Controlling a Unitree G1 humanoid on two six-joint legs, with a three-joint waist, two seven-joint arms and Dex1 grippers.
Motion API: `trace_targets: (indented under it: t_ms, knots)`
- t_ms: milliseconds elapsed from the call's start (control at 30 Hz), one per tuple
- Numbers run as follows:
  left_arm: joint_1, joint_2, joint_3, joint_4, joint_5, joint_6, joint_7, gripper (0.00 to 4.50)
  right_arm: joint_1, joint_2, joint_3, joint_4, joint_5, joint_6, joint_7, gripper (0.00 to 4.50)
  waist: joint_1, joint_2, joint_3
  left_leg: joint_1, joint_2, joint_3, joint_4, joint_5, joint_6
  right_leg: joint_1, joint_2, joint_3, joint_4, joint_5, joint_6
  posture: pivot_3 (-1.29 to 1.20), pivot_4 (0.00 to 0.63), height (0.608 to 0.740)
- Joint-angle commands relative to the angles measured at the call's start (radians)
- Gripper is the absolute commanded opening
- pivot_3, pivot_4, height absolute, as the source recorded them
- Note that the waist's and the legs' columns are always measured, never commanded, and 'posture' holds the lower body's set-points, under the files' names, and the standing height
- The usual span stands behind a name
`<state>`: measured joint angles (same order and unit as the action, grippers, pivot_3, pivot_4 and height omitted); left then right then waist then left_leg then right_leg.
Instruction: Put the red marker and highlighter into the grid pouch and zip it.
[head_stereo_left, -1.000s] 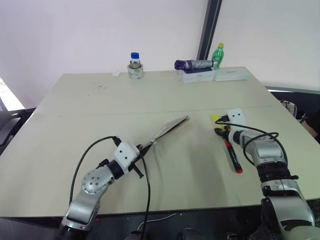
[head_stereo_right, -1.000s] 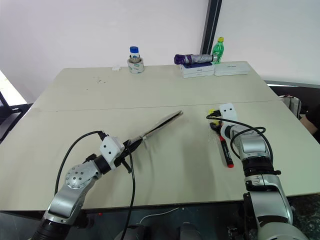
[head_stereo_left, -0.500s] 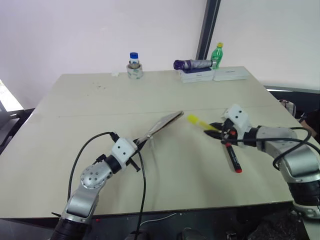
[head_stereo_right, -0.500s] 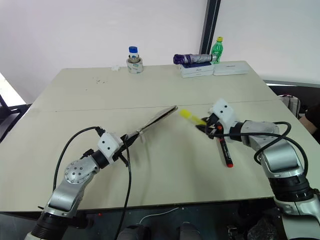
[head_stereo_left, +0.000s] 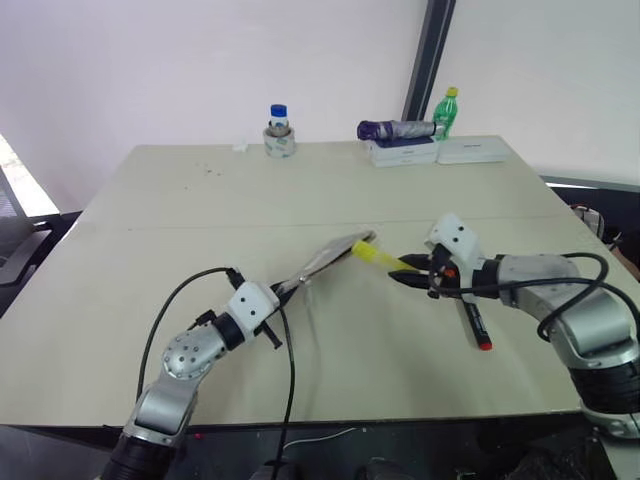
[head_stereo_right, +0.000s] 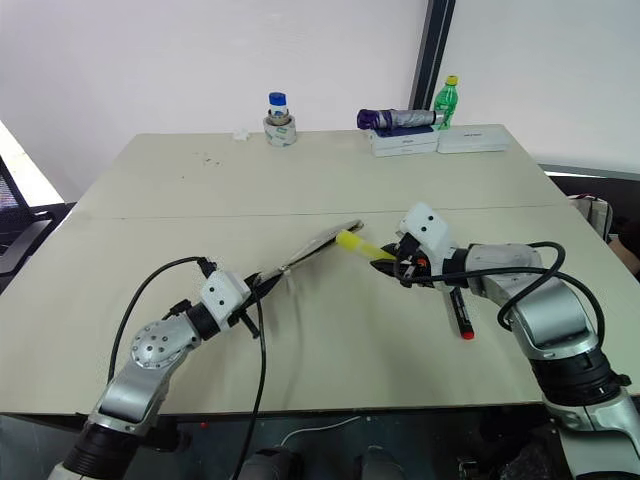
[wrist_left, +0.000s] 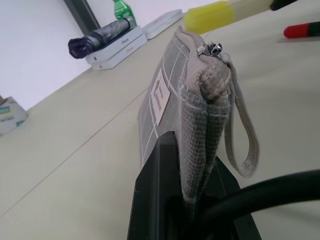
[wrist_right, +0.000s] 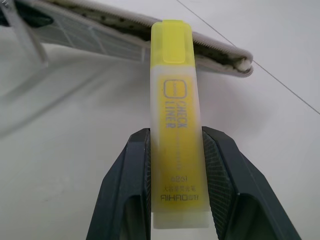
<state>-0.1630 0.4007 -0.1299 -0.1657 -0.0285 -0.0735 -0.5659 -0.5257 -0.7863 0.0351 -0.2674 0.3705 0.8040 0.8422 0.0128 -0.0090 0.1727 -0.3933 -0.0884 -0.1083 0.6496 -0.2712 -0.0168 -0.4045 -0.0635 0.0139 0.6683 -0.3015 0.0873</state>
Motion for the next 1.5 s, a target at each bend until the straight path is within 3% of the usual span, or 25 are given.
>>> trace_targets:
  t_ms: [33, 500, 867, 1167, 1400, 1500]
  knots:
    - [0.0, 0.012, 0.001, -0.038, 0.012, -0.034, -0.004, 0.0, -0.027, -0.001, 0.001, -0.008, 0.003, 0.002, 0.003, 0.87, 0.0, 0.0, 0.0, 0.0, 0.0, 0.0, 0.0, 0.0, 0.0, 0.0, 0.0, 0.0, 0.0, 0.0, 0.0, 0.0, 0.15, 0.74]
    - [-0.012, 0.018, 0.001, -0.031, 0.004, -0.045, -0.015, 0.0, -0.006, -0.026, 0.025, -0.016, -0.019, -0.007, 0.016, 0.87, 0.0, 0.0, 0.0, 0.0, 0.0, 0.0, 0.0, 0.0, 0.0, 0.0, 0.0, 0.0, 0.0, 0.0, 0.0, 0.0, 0.15, 0.74]
    - [-0.077, 0.128, -0.064, 0.029, 0.079, -0.195, -0.136, 0.0, -0.039, -0.109, 0.203, -0.107, -0.122, -0.105, 0.146, 0.87, 0.0, 0.0, 0.0, 0.0, 0.0, 0.0, 0.0, 0.0, 0.0, 0.0, 0.0, 0.0, 0.0, 0.0, 0.0, 0.0, 0.15, 0.74]
    - [-0.102, 0.153, -0.103, 0.043, 0.052, -0.242, -0.235, 0.0, -0.126, -0.019, 0.283, -0.122, -0.16, -0.15, 0.179, 0.87, -0.001, 0.0, 0.0, 0.0, 0.0, 0.0, -0.001, 0.0, 0.0, 0.0, 0.0, 0.0, -0.001, 0.0, 0.0, 0.0, 0.15, 0.74]
    - [-0.063, 0.098, -0.052, 0.014, -0.017, -0.12, -0.192, 0.0, -0.126, -0.035, 0.175, -0.114, -0.134, -0.127, 0.169, 4.31, 0.0, 0.0, 0.0, -0.001, 0.0, 0.0, 0.0, 0.0, 0.0, 0.0, 0.0, 0.0, -0.001, 0.0, 0.0, 0.0, 0.15, 0.74]
    - [-0.058, 0.065, -0.023, 0.002, -0.047, -0.044, -0.146, 0.0, -0.11, -0.067, 0.079, -0.113, -0.085, -0.1, 0.182, 4.31, 0.001, 0.0, 0.0, -0.001, 0.0, 0.0, 0.0, 0.0, 0.0, 0.0, 0.0, 0.0, -0.001, 0.0, 0.0, 0.0, 0.15, 0.74]
